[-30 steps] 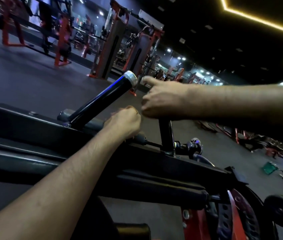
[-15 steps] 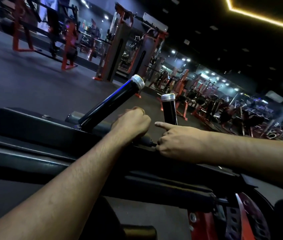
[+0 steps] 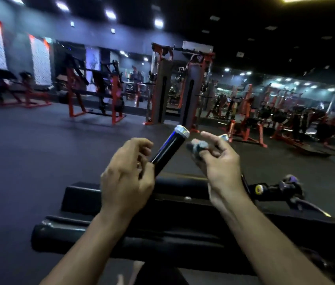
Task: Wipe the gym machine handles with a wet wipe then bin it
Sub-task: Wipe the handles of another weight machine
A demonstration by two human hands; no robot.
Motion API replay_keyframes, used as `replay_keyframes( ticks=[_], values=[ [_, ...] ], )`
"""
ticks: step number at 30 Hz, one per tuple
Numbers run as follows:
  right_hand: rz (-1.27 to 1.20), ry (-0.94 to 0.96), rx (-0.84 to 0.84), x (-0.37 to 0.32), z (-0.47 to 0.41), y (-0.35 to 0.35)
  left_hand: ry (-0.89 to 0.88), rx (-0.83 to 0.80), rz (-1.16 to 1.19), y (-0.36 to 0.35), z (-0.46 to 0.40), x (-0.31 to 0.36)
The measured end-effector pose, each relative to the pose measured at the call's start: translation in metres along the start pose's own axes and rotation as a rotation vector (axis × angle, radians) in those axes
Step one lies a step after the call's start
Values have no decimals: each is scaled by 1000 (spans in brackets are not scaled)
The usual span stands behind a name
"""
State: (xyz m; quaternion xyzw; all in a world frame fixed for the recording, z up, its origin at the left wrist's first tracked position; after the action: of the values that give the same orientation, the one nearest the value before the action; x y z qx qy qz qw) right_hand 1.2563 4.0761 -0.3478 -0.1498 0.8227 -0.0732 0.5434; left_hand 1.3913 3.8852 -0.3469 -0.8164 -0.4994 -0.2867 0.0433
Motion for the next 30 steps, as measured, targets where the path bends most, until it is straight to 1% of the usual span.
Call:
replay_keyframes(
  ticks=[1,2,4,7,9,12,14,16,18,20,21,25,28,30],
  values=[
    [-155,-68,53,9,-2,-9,49,-24,-43,-1,-4,-13],
    [-236,-110,93,16,-1,-17,87,-68,-76,-4,-7,-23],
    [-293,-154,163,27,1,-27,118,-161,-142,-15,-4,-31],
    [-384,-206,240,40,2,-30,107,-234,-220,-26,2,-29],
    [-367,-216,252,45,7,-35,123,-256,-246,-27,2,-30],
    [-265,-172,177,53,22,-53,121,-288,-264,-30,2,-27],
    [-247,-153,162,56,28,-55,125,-299,-269,-31,2,-26],
    [-325,-174,183,50,23,-48,137,-292,-269,-30,2,-27],
    [-430,-252,201,47,11,-43,135,-293,-276,-29,2,-26],
    [-477,-306,189,47,2,-45,129,-298,-282,-29,1,-25],
    [-461,-314,163,48,1,-47,128,-302,-287,-29,0,-24],
    [-234,-307,53,52,13,-40,130,-321,-279,-30,2,-26],
    [-261,-244,108,38,6,-27,132,-320,-291,-29,2,-25],
    [-302,-230,145,33,-5,-31,139,-322,-316,-29,2,-25]
  ],
)
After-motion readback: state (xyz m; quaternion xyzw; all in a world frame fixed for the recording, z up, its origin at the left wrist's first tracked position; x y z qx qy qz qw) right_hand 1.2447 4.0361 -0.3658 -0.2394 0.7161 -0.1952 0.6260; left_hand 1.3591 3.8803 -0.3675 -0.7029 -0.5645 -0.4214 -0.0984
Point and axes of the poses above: each hand's wrist, its own z-axis away from the middle knuckle, its own y-axis out of the back of the hand, x = y × z, the point moved 10 cm from there along -z, towards the middle knuckle, and after that the axes turned 2 degrees about -z, right-handed, at the moved point
